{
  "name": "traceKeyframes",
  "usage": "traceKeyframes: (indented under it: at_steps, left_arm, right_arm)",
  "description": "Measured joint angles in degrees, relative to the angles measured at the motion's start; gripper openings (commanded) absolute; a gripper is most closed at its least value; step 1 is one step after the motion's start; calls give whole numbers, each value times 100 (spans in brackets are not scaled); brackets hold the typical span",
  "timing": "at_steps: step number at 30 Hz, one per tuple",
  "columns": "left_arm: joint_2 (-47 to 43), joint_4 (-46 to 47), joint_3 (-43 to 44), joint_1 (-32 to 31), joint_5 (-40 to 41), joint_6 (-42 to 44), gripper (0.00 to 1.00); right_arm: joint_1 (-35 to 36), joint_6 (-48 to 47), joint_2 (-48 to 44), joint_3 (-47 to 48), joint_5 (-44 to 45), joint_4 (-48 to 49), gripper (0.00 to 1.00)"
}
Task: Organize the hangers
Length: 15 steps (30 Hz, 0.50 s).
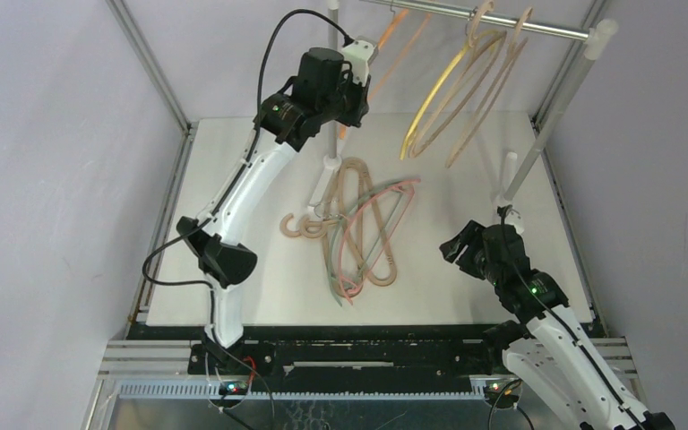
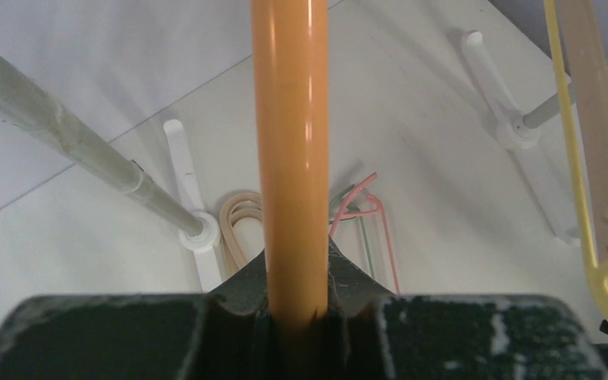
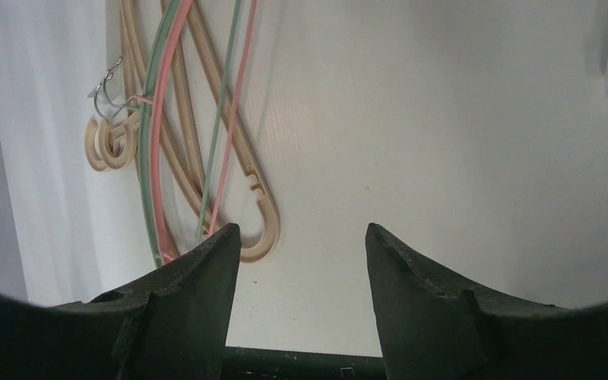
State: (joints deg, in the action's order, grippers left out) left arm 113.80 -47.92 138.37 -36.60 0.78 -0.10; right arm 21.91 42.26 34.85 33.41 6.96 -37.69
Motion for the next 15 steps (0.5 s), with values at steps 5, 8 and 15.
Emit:
traceKeyframes:
  at_steps: [5,8,15]
  left_arm:
    - [146,-20,50,39,-138,-175,0]
    - [286,-28,50,55,-225,-254,6]
    - [221,267,-302,59,-566,-254,9]
  right_arm:
    - [-79,-9,-37,-37,-2,0,67]
    - [-111,-24,-35,-39,-4,0,67]
    - [-184,-26,-28,-186,-111,26,68]
